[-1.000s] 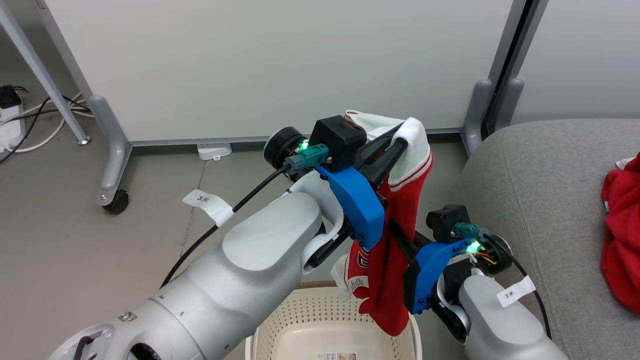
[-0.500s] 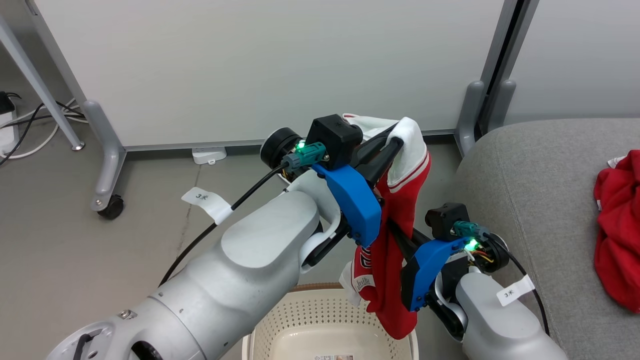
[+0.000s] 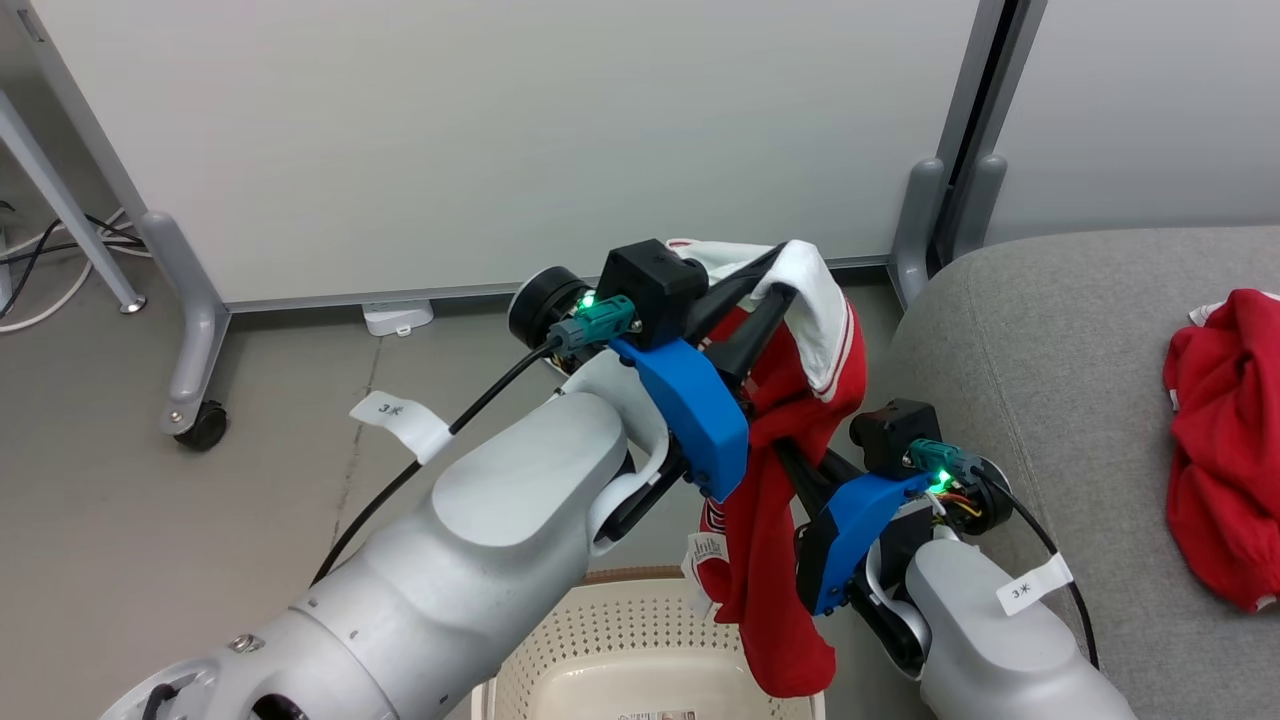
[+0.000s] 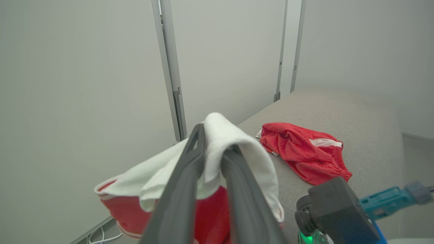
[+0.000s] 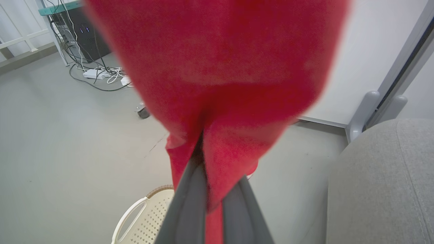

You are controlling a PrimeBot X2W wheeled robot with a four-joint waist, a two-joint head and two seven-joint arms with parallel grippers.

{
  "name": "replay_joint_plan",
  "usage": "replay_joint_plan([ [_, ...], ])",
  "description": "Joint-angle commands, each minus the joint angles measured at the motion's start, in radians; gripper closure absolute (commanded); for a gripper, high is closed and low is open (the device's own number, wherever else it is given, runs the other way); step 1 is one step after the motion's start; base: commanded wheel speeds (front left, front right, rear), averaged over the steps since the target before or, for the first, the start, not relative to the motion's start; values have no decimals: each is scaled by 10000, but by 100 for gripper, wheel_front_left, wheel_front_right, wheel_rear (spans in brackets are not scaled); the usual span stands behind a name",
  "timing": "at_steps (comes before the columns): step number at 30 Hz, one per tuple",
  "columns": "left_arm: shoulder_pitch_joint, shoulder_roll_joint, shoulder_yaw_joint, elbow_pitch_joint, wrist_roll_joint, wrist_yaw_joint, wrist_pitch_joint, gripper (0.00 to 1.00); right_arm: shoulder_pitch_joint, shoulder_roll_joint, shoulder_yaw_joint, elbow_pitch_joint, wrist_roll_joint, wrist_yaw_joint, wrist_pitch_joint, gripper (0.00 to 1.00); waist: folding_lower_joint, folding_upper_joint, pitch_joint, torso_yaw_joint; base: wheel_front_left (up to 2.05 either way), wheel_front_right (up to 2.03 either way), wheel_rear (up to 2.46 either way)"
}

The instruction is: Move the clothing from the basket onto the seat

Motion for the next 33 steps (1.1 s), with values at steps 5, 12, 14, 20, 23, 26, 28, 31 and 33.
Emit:
replay_joint_plan([
  [5, 889, 522, 1019, -1017, 877, 194, -57, 0, -146, -8, -57, -378, -140, 1, -301, 100, 0, -1, 52, -90, 0, 0, 0],
  [12, 2538, 1260, 2425, -2304, 1942, 444, -59, 0, 140, -10, -296, -1062, -625, 1, -472, 100, 0, -1, 186, -263, 0, 0, 0],
  [14, 2805, 1363, 2633, -2467, 2041, 469, -60, 0, 186, -10, -355, -1174, -726, 1, -484, 100, 0, -1, 205, -305, 0, 0, 0],
  [20, 4514, 1950, 3912, -3387, 2737, 608, -58, 0, 603, -10, -765, -2069, -1288, 1, -482, 100, 0, -1, 317, -662, 0, 0, 0],
  [23, 5284, 2189, 4541, -3765, 3083, 625, -56, 0, 902, -10, -951, -2643, -1520, 1, -364, 100, 0, -1, 378, -921, 0, 0, 0],
  [26, 6063, 2360, 5212, -4187, 3398, 669, -53, 0, 1247, -10, -1191, -3313, -1777, 1, -188, 100, 0, -1, 462, -1252, 0, 0, 0],
  [28, 6581, 2459, 5683, -4415, 3627, 722, -53, 0, 1488, -10, -1314, -3842, -1837, 1, -42, 100, 0, -1, 522, -1542, 0, 0, 0],
  [31, 7260, 2465, 6445, -4866, 3918, 838, -53, 0, 1857, -8, -1492, -4676, -1991, 1, 241, 100, 0, -1, 634, -2014, 0, 0, 0],
  [33, 7676, 2437, 6936, -5162, 4119, 860, -53, 0, 2154, -8, -1659, -5217, -2094, 1, 455, 100, 0, -1, 713, -2337, 0, 0, 0],
])
